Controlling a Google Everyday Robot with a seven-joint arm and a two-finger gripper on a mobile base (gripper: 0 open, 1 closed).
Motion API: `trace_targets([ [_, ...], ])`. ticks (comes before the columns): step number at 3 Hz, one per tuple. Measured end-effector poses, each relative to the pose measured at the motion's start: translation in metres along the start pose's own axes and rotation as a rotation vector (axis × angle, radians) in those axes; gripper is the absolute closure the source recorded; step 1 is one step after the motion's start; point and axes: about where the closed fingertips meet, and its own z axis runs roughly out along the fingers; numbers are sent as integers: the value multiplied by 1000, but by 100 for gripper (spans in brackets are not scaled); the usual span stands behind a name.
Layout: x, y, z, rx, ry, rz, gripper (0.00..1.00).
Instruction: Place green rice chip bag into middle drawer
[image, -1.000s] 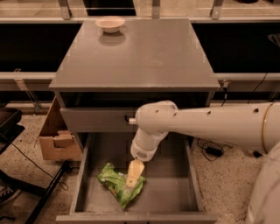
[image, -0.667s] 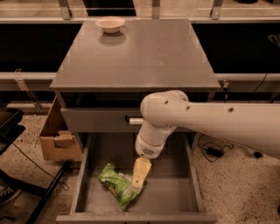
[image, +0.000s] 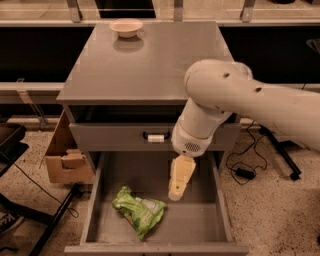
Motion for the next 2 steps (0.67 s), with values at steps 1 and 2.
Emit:
trace_targets([
  [1,11,-15,-48,57,-35,22,0],
  [2,18,-31,-97,101,-38,48,0],
])
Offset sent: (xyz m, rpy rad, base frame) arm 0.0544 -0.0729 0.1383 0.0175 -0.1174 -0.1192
